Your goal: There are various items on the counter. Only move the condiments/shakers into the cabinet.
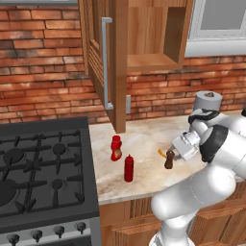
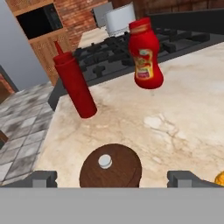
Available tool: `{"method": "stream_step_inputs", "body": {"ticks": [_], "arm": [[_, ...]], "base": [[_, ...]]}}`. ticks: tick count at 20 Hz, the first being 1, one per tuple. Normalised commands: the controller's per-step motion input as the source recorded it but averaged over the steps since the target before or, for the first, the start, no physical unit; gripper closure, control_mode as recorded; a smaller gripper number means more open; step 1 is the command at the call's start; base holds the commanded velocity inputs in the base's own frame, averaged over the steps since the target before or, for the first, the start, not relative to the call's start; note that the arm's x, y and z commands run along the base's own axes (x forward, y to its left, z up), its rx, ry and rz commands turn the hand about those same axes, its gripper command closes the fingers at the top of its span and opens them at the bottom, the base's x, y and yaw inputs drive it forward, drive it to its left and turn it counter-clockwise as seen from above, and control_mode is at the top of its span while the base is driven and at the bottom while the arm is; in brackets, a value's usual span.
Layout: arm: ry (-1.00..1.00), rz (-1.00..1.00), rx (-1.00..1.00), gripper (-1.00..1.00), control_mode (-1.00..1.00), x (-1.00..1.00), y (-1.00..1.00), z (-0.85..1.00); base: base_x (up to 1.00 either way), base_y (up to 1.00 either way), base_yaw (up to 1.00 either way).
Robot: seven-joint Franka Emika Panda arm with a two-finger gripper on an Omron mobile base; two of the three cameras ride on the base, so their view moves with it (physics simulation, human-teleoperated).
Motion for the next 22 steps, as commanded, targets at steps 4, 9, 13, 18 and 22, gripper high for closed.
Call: {"method": "stream_step_inputs", "body": {"ticks": [4, 9, 13, 18, 22], "arm": [[-0.01, 0.00, 0.00, -1.00, -1.00, -0.11, 0.04, -0.11], [-0.04, 0.00, 0.00, 1.00, -1.00, -0.09, 0.20, -0.13], [-0.08, 0.00, 0.00, 1.00, -1.00, -0.02, 0.27, -0.01], [-0.08, 0.00, 0.00, 1.00, -1.00, 0.00, 0.18, 0.10], [-0.11, -0.04, 0.00, 1.00, -1.00, -0.14, 0.03, 0.73]], "base": [[0.00, 0.00, 0.00], [0.00, 0.00, 0.00], [0.00, 0.00, 0.00], [0.00, 0.00, 0.00], [0.00, 0.00, 0.00]]}}
